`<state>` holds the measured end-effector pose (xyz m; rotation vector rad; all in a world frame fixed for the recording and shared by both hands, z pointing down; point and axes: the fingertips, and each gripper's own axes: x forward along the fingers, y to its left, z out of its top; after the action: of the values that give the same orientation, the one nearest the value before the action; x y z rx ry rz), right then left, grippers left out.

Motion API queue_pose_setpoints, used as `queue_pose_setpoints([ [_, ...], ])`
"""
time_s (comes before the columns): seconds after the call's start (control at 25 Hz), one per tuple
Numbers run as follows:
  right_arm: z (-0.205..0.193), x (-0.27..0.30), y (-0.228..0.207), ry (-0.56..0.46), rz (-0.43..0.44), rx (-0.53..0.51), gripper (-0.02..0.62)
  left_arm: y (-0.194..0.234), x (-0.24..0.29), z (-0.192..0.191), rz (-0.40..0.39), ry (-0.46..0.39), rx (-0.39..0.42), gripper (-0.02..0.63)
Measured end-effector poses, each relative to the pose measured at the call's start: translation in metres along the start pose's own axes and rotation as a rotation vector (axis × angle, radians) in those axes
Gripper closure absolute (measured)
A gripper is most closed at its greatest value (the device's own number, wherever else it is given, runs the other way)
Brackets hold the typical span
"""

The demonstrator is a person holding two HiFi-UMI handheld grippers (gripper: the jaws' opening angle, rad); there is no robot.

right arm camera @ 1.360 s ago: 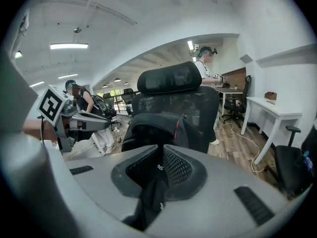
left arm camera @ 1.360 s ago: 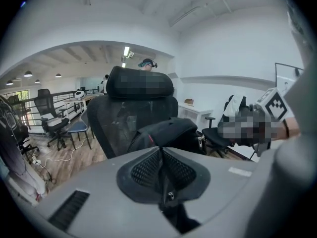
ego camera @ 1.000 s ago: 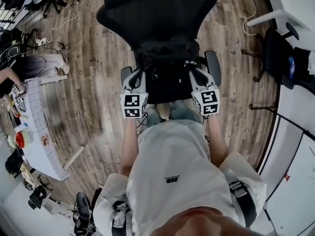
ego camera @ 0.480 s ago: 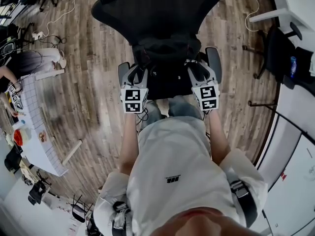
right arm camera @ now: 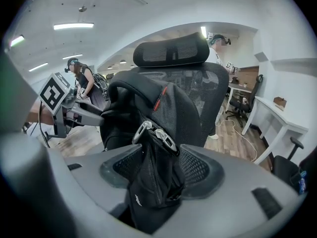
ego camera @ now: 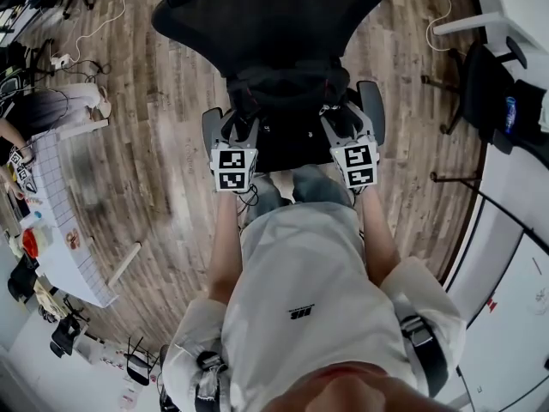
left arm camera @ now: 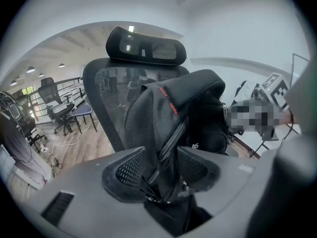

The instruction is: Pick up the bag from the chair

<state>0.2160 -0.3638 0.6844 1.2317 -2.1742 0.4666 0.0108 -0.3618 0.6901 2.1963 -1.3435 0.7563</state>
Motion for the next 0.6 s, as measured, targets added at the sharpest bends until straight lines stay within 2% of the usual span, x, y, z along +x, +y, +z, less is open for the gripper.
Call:
queue_pose_setpoints([
  [0.36, -0.004, 0.018, -0.006, -0.006, -0.024, 0.008, 0.365, 0.005, 0.022, -0.006, 0.004, 0.006, -0.029, 0.408],
  [0.6, -0.002, 0.025, -0.015, -0.027, -0.039, 0.035, 0.407, 0.006, 0.033, -0.006, 0.0, 0.001, -0.057, 0.408],
])
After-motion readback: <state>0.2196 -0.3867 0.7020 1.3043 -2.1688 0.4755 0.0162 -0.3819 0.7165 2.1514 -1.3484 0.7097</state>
